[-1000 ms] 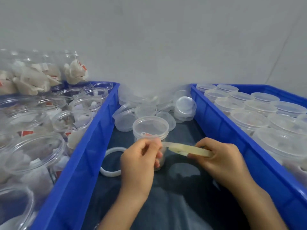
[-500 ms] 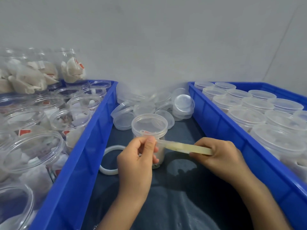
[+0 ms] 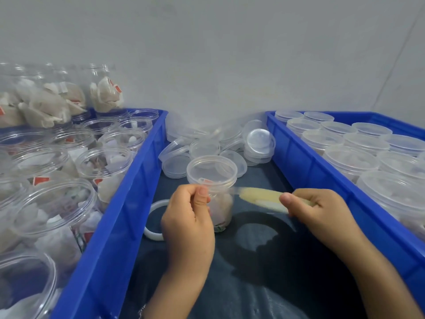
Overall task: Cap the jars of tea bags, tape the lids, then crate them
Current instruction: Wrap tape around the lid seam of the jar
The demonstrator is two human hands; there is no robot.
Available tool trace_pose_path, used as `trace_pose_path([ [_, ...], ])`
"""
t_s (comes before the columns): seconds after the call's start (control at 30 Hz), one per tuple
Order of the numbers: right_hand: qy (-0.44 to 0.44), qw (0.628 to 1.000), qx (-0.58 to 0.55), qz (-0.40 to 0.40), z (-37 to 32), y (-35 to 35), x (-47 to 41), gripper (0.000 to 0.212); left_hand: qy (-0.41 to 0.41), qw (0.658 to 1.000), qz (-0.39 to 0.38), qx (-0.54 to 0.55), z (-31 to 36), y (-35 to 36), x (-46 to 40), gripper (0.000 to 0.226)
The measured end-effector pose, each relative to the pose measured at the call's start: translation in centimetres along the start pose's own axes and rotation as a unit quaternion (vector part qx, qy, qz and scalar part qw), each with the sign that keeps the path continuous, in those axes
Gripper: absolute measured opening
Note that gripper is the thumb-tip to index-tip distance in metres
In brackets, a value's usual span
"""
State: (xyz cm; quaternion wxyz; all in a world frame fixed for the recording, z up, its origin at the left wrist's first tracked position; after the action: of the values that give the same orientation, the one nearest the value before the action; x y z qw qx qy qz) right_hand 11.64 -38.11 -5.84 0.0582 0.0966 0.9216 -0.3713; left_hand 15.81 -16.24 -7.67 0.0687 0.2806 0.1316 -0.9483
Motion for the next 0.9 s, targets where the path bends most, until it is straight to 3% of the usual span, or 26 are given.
trace_pose_path([
  [0.13,-0.048,0.980,0.154,0.117,-1.4,0.2,0.4,0.064,-0.041,0.999,0.003,0.028,-0.6,0.8,0.3,0.026],
  [0.23,-0.073,0.967,0.203,0.137,-1.9,0.6,0.5,0.064,-0.043,0.999,0.015,0.013,-1.3,0.8,0.3,0.019],
  [0.77,-0.079,0.955,0.221,0.178,-1.4,0.6,0.5,0.065,0.018,0.999,0.013,-0.042,-1.7,0.7,-0.1,0.033],
  [0.9,-0.077,0.951,0.230,0.192,-1.2,0.7,0.4,0.055,0.031,0.998,0.012,-0.058,-1.8,0.5,-0.4,0.035],
])
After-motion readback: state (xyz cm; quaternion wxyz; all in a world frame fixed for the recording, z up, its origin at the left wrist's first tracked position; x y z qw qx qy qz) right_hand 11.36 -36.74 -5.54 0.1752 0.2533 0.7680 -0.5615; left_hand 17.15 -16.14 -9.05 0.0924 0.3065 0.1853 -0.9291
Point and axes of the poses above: each hand's wrist, its own x-axis away from the middle knuckle, its own y-axis out of the palm, z = x × y, the point moved 5 cm from there along -x, towards the middle knuckle, and after that the axes turned 12 degrees about -z, right-handed, at the moved point
